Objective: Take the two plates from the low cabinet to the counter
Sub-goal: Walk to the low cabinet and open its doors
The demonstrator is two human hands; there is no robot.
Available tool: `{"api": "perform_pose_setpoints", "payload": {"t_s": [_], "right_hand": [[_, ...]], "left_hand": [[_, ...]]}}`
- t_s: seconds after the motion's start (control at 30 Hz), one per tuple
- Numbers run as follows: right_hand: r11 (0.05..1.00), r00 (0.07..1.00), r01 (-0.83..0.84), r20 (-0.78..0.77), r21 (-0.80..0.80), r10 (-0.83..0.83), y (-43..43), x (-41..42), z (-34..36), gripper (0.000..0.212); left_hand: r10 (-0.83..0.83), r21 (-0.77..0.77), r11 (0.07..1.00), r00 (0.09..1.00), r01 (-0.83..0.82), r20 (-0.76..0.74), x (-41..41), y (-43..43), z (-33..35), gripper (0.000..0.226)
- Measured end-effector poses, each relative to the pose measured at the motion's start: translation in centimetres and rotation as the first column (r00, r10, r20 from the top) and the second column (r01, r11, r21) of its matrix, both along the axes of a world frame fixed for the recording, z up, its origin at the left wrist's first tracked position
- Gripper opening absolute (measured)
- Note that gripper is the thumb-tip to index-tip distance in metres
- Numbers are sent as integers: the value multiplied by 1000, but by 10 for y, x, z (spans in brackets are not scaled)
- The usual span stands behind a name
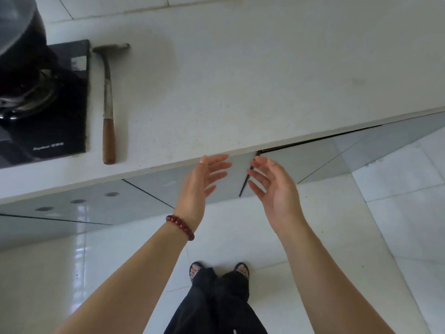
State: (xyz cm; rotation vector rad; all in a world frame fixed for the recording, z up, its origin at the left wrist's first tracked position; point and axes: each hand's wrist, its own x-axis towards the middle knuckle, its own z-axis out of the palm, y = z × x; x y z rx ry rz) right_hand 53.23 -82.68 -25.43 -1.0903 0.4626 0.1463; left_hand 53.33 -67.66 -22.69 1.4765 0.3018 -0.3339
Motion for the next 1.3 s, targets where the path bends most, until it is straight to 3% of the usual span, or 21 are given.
{"api": "perform_pose_setpoints", "payload": {"t_s": [0.43, 0.7, 0.9, 1.03, 1.3], "right_hand": [[998, 1000, 18, -9, -60, -19, 21, 27, -108, 23], [996, 999, 49, -11, -72, -50, 40, 45, -142, 25], [996, 996, 78, -33, 32, -77, 46, 52, -144, 19], [989, 994, 98, -53, 107, -93, 51, 55, -140, 36], [933, 978, 205, -101, 297, -183, 51, 61, -132, 46]], "left_hand": [[26, -69, 997, 995, -33, -96, 21, 17, -118, 57], [27, -49, 998, 995, -32, -99, 30, 33, -153, 59], [93, -78, 992, 990, -101, -105, 28, 32, -154, 50], [82, -97, 991, 991, -93, -108, 24, 32, -150, 49], [84, -67, 994, 991, -91, -102, 22, 35, -145, 54]]}}
